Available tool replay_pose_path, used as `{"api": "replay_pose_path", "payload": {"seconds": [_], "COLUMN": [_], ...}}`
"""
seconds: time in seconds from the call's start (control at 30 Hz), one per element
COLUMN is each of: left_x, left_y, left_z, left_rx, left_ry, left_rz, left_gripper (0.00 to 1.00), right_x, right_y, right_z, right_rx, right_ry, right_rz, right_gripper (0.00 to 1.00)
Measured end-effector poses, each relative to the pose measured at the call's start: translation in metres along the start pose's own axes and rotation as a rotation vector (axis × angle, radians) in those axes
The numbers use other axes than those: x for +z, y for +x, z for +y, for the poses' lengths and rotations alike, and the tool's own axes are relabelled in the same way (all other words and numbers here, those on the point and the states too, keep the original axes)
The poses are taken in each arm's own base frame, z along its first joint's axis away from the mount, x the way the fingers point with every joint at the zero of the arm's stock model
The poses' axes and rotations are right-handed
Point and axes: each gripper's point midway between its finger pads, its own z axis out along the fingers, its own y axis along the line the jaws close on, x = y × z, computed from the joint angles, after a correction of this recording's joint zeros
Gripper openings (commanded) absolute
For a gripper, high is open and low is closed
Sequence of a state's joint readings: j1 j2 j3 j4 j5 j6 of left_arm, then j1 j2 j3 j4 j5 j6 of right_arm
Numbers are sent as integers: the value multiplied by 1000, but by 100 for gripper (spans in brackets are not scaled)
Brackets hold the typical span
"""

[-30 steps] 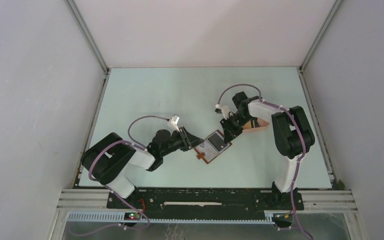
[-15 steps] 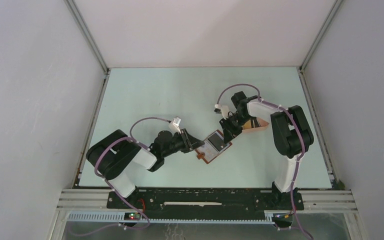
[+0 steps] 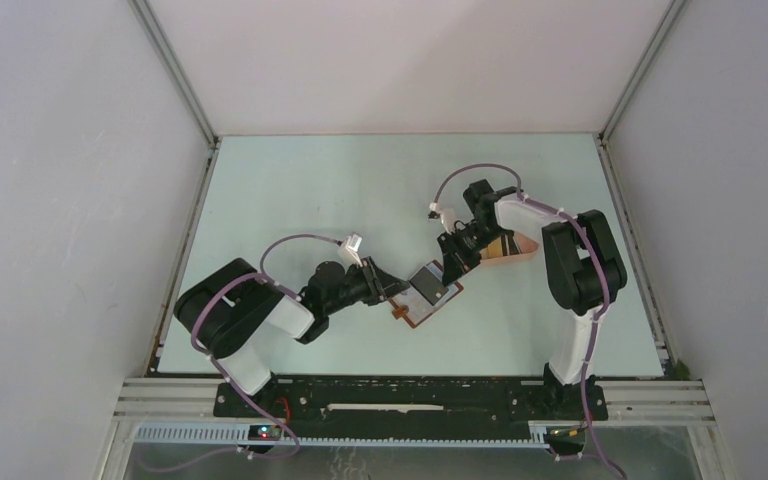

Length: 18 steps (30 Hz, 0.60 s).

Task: Put the credit cards into the card holder
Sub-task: Turn over the card holder at the center of the board.

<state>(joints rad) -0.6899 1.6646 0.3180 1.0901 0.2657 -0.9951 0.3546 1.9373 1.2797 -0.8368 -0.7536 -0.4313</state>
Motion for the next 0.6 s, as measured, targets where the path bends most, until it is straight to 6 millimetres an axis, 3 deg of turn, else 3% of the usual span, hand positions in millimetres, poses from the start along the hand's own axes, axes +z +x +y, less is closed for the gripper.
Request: {"api": "replay_pose_path", "payload": {"seconds": [0.6], "left_x": [0], "left_y": [2], "left_z": [3], "left_rx": [-2], "left_ry": [-7], "left_rz": [5], "left_gripper": [28], "right_x": [5], "right_y": [-2], "right_z": [14], "right_rx": [48], "right_ry": [-108], "right_rz": [-11], "right_gripper": [28]}}
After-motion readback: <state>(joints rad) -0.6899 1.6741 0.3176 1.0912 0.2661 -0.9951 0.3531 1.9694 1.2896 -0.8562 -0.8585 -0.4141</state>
